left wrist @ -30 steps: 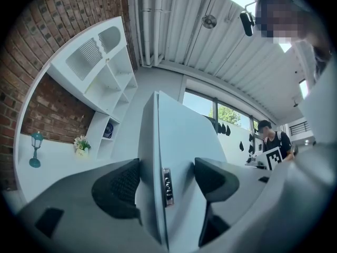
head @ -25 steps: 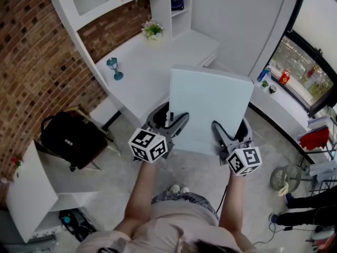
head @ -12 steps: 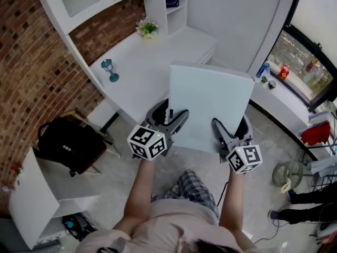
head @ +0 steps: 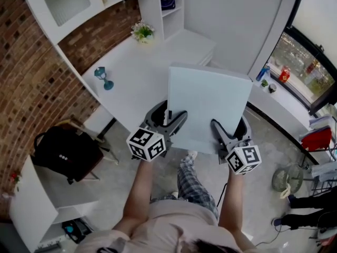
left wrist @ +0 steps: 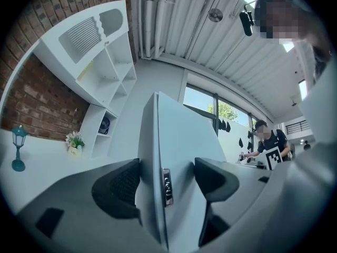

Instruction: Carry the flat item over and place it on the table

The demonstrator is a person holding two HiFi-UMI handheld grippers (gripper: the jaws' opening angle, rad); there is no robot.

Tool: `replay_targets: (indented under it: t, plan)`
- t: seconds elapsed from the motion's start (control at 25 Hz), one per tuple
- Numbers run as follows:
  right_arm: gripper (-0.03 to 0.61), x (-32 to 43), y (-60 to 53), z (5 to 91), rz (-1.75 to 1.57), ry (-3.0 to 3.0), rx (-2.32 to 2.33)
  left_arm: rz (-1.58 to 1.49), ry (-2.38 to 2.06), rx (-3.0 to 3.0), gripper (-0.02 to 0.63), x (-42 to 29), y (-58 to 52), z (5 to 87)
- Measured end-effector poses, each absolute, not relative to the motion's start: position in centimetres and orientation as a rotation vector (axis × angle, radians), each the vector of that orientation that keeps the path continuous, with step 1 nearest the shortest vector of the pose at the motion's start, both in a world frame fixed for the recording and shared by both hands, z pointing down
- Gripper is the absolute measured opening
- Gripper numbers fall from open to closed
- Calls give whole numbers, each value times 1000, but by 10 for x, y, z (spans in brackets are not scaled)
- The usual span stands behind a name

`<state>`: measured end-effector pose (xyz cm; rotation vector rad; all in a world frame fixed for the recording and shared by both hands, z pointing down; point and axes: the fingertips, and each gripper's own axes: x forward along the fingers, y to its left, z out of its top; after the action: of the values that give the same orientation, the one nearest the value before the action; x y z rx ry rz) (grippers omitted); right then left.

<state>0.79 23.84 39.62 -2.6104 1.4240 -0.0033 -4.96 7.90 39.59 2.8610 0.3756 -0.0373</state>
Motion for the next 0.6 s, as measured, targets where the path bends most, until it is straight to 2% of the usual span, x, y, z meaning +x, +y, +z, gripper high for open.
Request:
replay_targets:
  t: [0.32,0.6]
  plan:
    - [456,123,200,410,-26,1468,-2546,-38,298,2890,327,57,43,405]
    - [454,302,134,400,9,1585,-2466,-96,162,2923,327,225,-16,394]
